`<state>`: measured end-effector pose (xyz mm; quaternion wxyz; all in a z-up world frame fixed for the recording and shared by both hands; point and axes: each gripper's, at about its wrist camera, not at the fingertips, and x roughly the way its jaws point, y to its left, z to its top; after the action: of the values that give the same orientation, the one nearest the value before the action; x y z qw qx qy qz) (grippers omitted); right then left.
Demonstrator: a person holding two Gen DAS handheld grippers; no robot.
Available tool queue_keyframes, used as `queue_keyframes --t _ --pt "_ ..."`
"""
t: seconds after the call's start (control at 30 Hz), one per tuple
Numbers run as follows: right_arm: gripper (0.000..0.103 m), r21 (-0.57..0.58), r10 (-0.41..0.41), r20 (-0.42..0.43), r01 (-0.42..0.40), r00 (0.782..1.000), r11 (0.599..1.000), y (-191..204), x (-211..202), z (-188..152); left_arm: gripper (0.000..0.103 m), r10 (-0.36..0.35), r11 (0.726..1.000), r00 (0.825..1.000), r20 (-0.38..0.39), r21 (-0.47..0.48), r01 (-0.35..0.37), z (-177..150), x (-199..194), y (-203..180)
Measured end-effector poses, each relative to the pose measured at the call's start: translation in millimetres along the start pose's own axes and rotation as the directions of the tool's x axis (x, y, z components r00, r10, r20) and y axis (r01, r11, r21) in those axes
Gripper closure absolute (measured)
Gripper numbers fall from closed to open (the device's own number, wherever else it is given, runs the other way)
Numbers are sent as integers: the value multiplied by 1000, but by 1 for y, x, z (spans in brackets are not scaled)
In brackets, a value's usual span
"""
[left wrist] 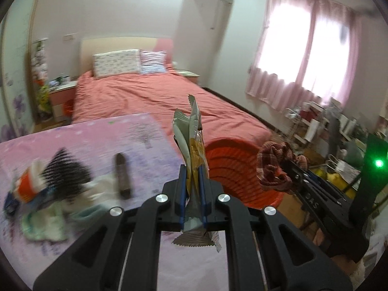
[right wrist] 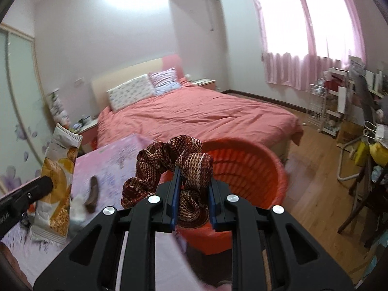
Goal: Collect trash
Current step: 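Carry both items to the orange basket and open both tools to drop them, then grasp the dark comb with the right tool while the left tool grasps the blue packet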
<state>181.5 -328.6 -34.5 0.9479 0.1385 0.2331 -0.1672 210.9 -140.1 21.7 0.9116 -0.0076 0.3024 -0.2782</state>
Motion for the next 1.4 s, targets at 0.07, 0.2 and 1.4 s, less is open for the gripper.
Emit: queue_keyframes --t 0.07,0.2,1.4 --pt "83 22 -32 13 32 999 999 -16 7 5 92 -40 999 999 -9 11 40 4 16 -15" --pt "83 57 -63 12 62 998 996 -37 19 6 92 -107 994 993 -42 19 108 11 54 -44" --pt "35 -29 18 -171 -23 985 999 1 63 -5 29 252 967 951 -181 25 -252 -36 67 52"
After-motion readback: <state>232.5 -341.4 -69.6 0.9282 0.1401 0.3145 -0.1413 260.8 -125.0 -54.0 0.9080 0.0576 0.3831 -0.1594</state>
